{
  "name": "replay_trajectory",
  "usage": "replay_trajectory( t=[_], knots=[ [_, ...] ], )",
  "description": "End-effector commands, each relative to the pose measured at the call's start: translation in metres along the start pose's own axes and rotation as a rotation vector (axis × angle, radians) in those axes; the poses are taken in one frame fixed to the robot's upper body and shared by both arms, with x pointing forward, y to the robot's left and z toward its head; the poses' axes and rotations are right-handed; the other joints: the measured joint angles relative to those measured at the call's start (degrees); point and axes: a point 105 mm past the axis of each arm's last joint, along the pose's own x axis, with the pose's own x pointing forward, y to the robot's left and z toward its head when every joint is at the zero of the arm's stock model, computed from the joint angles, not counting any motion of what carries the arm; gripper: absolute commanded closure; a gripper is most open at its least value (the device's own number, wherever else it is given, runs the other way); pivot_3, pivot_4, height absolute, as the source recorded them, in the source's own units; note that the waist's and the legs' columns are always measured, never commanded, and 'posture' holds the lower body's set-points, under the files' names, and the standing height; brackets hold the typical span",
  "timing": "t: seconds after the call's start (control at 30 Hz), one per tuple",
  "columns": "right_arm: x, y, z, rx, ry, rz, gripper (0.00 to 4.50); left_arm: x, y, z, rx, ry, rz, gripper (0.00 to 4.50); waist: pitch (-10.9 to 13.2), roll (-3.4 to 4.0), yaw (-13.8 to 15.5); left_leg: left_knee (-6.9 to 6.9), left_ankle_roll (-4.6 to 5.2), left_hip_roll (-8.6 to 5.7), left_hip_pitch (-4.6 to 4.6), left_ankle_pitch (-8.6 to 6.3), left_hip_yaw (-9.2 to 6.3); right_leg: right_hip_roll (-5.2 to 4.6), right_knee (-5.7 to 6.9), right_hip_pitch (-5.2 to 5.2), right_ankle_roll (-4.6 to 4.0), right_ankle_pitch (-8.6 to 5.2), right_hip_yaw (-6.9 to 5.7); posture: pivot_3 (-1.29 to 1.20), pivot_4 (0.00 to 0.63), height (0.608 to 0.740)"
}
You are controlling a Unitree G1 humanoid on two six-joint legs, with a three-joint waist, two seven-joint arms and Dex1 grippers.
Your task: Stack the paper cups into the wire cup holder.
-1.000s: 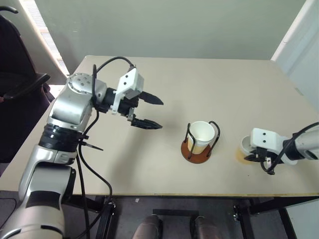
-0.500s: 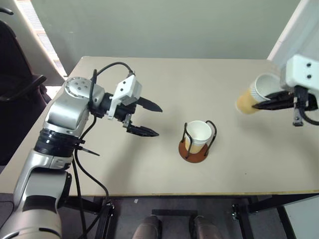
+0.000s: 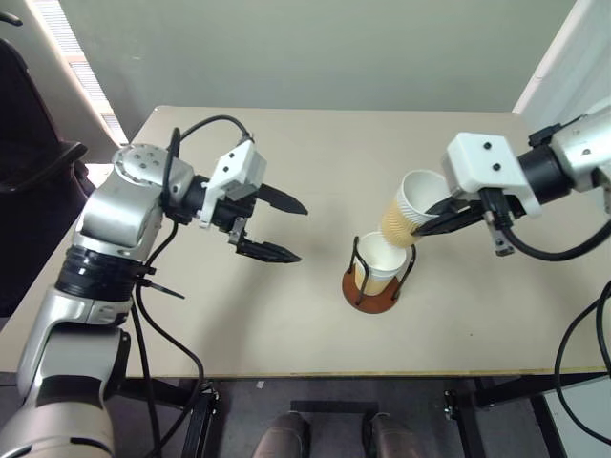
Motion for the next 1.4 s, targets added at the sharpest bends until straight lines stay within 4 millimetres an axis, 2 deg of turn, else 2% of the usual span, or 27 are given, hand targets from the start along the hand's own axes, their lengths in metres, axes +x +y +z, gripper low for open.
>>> replay_trajectory(
  t=[0.03,0.33,0.47,0.53,0.63,0.8,0.9,0.97,1.03,1.23,1.3,1.4],
  knots=[
    [0.003,0.0,0.001,-0.027,0.0,0.005,4.48,-0.008,-0.001,0.014,0.067,0.009,0.009,0.0,0.0,0.0,0.0,0.0,-0.01,0.0,0.0,0.01,0.0,0.0,0.01,0.0,-0.04,-0.03,0.0,0.0,0.15,0.74],
    [0.027,0.006,-0.012,-0.031,0.022,0.069,4.48,-0.008,0.001,0.014,0.077,0.022,0.012,0.0,0.0,0.0,-0.01,0.01,-0.05,0.0,0.01,0.03,0.0,0.0,0.04,0.01,-0.12,-0.05,0.0,0.0,0.15,0.74],
    [0.039,0.001,-0.023,-0.037,0.063,0.046,4.48,-0.006,0.001,0.014,0.083,0.026,0.007,0.0,0.0,0.0,-0.08,0.01,-0.05,0.0,0.02,0.03,0.0,0.0,0.05,0.0,-0.1,-0.04,0.01,0.0,0.15,0.74],
    [0.041,0.0,-0.025,-0.043,0.074,0.047,4.08,-0.006,0.001,0.015,0.09,0.03,0.002,0.0,0.0,0.0,-0.07,0.0,-0.05,0.0,0.02,0.03,-0.01,-0.01,0.06,-0.01,-0.1,-0.03,0.01,0.0,0.15,0.74],
    [0.037,0.0,-0.02,-0.046,0.062,0.055,3.24,-0.007,0.001,0.017,0.097,0.034,0.001,0.0,0.0,0.0,-0.07,0.0,-0.05,0.0,0.0,0.03,-0.01,-0.01,0.04,-0.01,-0.1,-0.03,0.0,0.0,0.15,0.74],
    [-0.003,-0.025,0.019,-0.007,-0.078,-0.069,1.59,-0.008,0.0,0.015,0.094,0.04,0.004,0.0,0.02,0.03,-0.18,-0.04,-0.07,-0.01,-0.05,0.04,0.01,0.0,0.07,-0.11,-0.12,-0.04,0.03,0.0,0.15,0.74],
    [-0.031,-0.044,0.027,0.081,-0.158,-0.206,1.59,-0.009,0.001,0.012,0.08,0.033,0.027,0.0,0.0,0.0,-0.12,-0.15,-0.1,0.0,-0.04,0.06,-0.03,0.0,0.04,-0.11,-0.35,-0.18,0.01,0.0,0.15,0.74],
    [-0.047,-0.053,0.012,0.172,-0.177,-0.329,1.59,-0.013,0.004,0.01,0.055,0.02,0.063,0.0,-0.04,-0.08,0.03,-0.16,-0.1,0.0,-0.03,0.05,-0.11,0.0,0.02,-0.08,-0.48,-0.26,-0.04,0.0,0.15,0.74],
    [-0.058,-0.053,-0.007,0.257,-0.185,-0.425,1.59,-0.018,0.006,0.006,0.023,0.007,0.107,0.0,-0.03,-0.1,0.16,-0.14,-0.12,-0.02,-0.02,0.03,-0.13,0.0,0.0,-0.01,-0.52,-0.28,-0.06,0.0,0.15,0.74],
    [-0.072,-0.036,-0.073,0.531,-0.201,-0.628,1.59,-0.042,0.016,-0.007,-0.086,-0.041,0.311,0.0,0.01,-0.08,0.21,-0.23,-0.27,-0.02,0.0,0.01,-0.08,-0.01,0.01,-0.06,0.08,0.02,-0.03,0.0,0.15,0.74],
    [-0.072,-0.031,-0.088,0.587,-0.2,-0.67,1.59,-0.049,0.02,-0.013,-0.117,-0.056,0.383,0.0,0.0,-0.08,0.21,-0.32,-0.35,0.0,0.05,0.06,-0.06,0.0,0.05,-0.07,0.1,0.03,-0.02,0.0,0.15,0.74],
    [-0.075,-0.017,-0.115,0.608,-0.134,-0.746,1.59,-0.066,0.033,-0.033,-0.215,-0.039,0.531,0.0,0.0,-0.08,0.24,-0.4,-0.42,0.03,0.1,0.12,-0.1,0.01,0.1,-0.06,0.15,0.06,-0.04,0.0,0.15,0.74]
  ],
)
